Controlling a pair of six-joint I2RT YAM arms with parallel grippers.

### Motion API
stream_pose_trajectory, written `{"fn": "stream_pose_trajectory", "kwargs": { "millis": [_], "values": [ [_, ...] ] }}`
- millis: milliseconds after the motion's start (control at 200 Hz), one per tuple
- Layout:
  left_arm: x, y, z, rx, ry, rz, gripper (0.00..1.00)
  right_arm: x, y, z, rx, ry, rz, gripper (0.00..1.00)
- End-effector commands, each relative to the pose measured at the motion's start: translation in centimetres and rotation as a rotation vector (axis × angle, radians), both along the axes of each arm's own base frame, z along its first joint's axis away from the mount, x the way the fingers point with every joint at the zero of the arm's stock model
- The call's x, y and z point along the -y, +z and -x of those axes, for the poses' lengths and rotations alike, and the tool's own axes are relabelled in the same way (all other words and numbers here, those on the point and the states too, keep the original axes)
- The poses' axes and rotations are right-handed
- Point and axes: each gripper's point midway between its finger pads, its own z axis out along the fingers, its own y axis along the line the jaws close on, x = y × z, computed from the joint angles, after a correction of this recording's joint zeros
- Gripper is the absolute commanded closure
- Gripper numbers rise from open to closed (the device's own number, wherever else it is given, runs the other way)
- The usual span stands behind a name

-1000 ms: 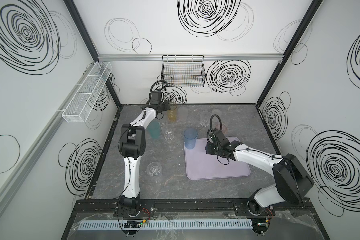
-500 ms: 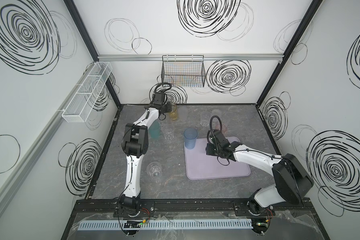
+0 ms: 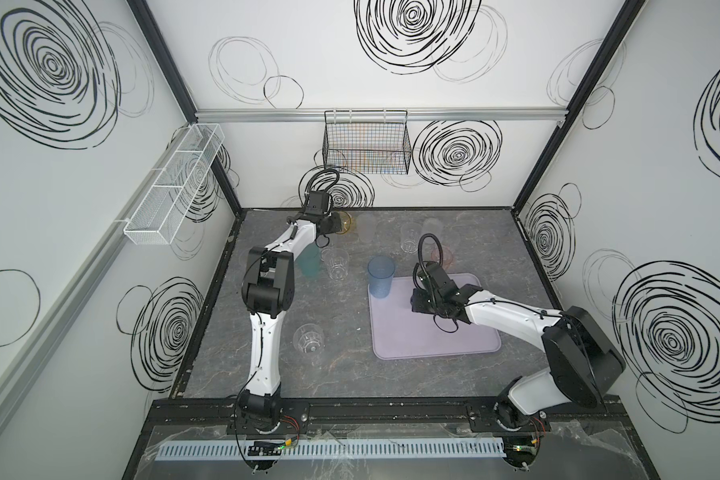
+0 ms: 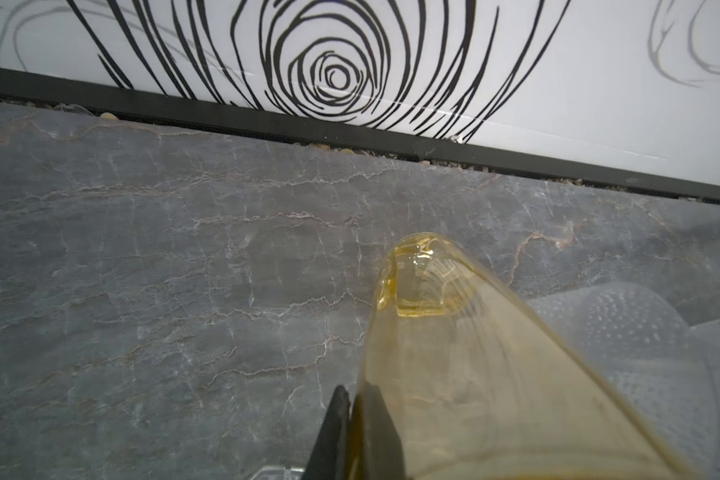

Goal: Place the glasses into the tray
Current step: 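Close the left gripper around the amber glass, then lift the amber glass with the left gripper toward the tray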

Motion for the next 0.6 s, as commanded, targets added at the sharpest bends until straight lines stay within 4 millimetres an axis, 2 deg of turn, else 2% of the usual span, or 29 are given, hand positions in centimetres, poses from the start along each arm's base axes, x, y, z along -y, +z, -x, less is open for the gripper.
{"fn": "stream_pose_trajectory", "kwargs": {
  "millis": [0, 255, 350, 595],
  "values": [
    [-0.2, 7.4, -0.7, 0.171, 0.002, 0.061, 1.0, 0.1, -0.1, 0.0, 0.008, -0.018, 0.009, 0.48],
    [-0.1, 11.3, 2.2, 0.223, 0.002, 0.086, 1.0, -0.1, -0.5, 0.2, 0.01, -0.027, -0.003, 0.48],
    [-0.4, 11.6, 3.3, 0.221, 0.003, 0.082, 1.0, -0.3, -0.8, 0.5, -0.001, -0.025, -0.012, 0.49],
    [-0.9, 12.0, 5.9, 0.23, 0.007, 0.111, 1.0, -0.8, 0.0, 0.5, 0.019, 0.002, 0.019, 0.48]
  ]
}}
